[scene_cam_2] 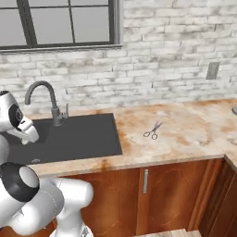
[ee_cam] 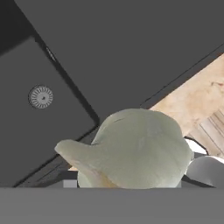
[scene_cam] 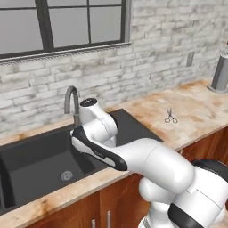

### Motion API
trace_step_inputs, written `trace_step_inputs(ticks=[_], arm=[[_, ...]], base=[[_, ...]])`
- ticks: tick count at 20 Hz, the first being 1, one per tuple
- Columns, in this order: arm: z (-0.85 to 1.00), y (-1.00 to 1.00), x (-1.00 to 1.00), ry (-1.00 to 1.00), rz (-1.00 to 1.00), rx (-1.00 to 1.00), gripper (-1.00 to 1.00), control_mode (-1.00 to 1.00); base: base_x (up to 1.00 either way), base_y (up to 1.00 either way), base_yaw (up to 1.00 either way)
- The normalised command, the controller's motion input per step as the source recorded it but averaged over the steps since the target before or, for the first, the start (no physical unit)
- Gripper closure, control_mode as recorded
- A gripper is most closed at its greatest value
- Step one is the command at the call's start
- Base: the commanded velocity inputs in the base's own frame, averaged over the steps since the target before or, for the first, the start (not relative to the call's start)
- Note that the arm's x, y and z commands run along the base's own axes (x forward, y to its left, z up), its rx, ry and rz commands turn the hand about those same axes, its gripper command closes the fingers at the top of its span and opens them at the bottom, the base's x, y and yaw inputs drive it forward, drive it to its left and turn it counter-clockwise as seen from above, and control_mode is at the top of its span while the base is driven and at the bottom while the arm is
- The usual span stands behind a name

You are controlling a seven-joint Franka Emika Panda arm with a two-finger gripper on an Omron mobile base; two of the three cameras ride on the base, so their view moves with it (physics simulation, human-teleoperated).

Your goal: Turn on the sink faucet. Then move the garlic from the counter to the sink. Turn off the sink. Move the vegetable from the sink to the pot next to the stove. Finally move the pot to the front right burner.

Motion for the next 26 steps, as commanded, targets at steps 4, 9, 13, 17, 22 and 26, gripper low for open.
trace_step_inputs(ticks=[4,9,13,17,22,26], arm=[[0.0,0.0,0.0,0.0,0.0,0.0,1.0,1.0],[0.0,0.0,0.0,0.0,0.0,0.0,1.0,1.0],[0.0,0.0,0.0,0.0,0.0,0.0,1.0,1.0],[0.0,0.0,0.0,0.0,0.0,0.0,1.0,1.0],[0.0,0.0,0.0,0.0,0.0,0.0,1.0,1.0],[0.0,0.0,0.0,0.0,0.0,0.0,1.0,1.0]], base=[[-0.38,-0.41,-0.45],[-0.23,-0.22,-0.51],[-0.13,-0.05,-0.56],[-0.03,-0.07,-0.55],[0.0,-0.14,-0.52],[0.0,-0.04,-0.51]])
